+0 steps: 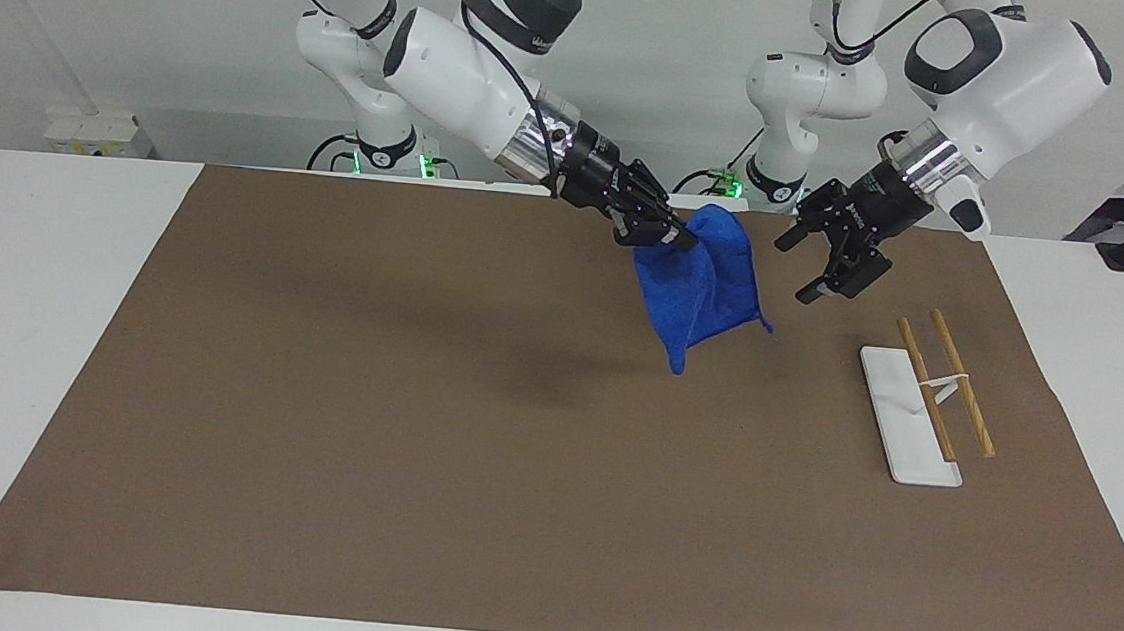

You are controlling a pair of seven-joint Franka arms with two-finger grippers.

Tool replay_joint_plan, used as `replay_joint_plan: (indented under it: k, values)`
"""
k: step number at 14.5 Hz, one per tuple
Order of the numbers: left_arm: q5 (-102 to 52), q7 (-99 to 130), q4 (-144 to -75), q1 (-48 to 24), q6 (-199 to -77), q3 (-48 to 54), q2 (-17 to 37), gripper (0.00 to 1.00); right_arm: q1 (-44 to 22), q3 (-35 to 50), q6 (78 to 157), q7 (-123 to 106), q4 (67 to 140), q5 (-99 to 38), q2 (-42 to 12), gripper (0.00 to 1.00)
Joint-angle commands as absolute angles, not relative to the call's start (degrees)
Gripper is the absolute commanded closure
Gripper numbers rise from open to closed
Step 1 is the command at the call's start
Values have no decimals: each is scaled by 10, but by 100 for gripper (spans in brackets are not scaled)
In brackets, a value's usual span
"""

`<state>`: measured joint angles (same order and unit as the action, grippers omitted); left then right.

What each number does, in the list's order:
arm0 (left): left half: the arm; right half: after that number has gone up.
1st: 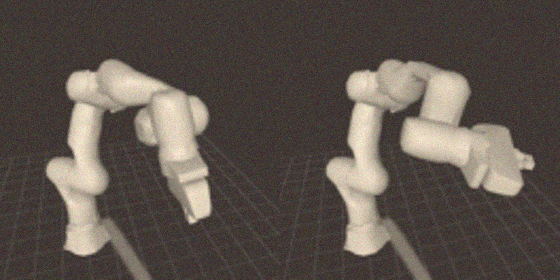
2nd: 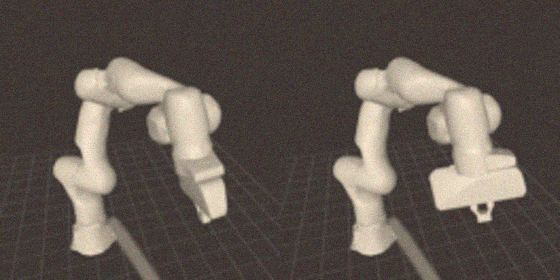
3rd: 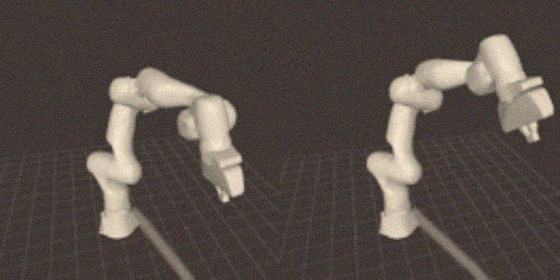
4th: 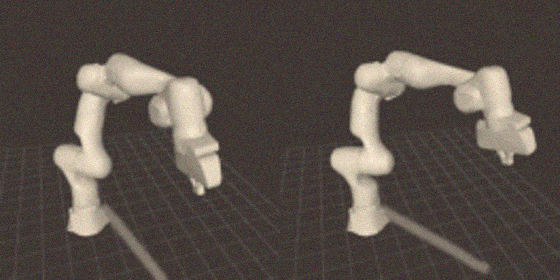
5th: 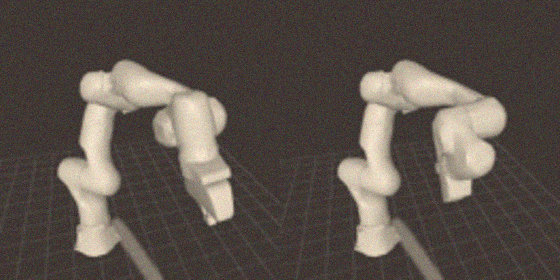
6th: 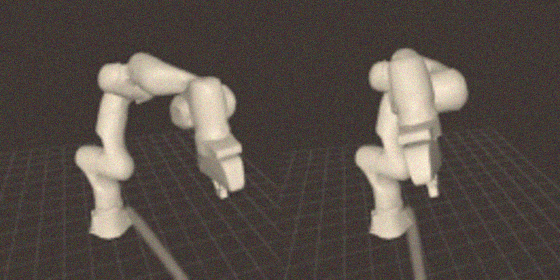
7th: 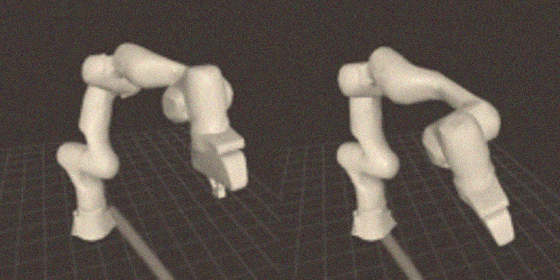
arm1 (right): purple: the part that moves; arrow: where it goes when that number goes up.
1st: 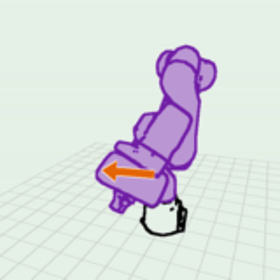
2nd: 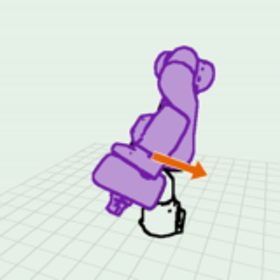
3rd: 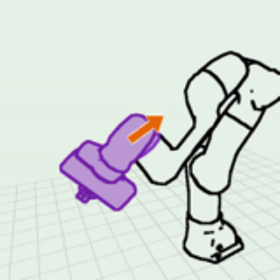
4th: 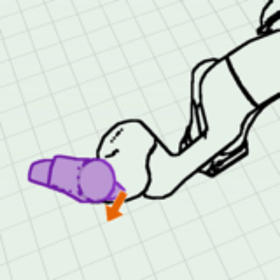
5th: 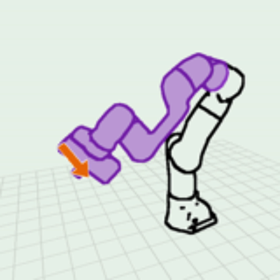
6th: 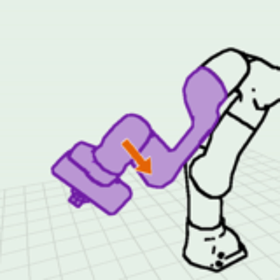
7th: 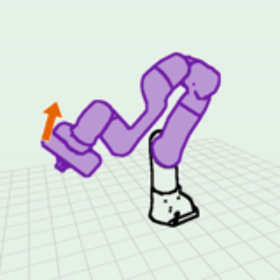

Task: Right arm passes towel to left arm to hang
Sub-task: 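Lift the blue towel with the right gripper toward the left gripper, then close the left gripper on the towel held by the right gripper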

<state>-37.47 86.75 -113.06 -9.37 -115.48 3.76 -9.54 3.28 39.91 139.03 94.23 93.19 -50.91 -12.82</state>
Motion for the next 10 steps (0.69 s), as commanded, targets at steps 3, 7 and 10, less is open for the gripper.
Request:
replay_joint_plan:
  k: [3,7,10]
  values:
    - [-414,876,-1153,-129,-1220,33,-95,0,40,414,1406,947,933,-520,-131,100]
    - [-417,877,-1155,-159,-1266,33,-69,1,36,415,1406,950,932,-519,-131,100]
    - [-417,878,-1152,-164,-1287,33,-57,10,34,423,1407,949,930,-519,-134,100]
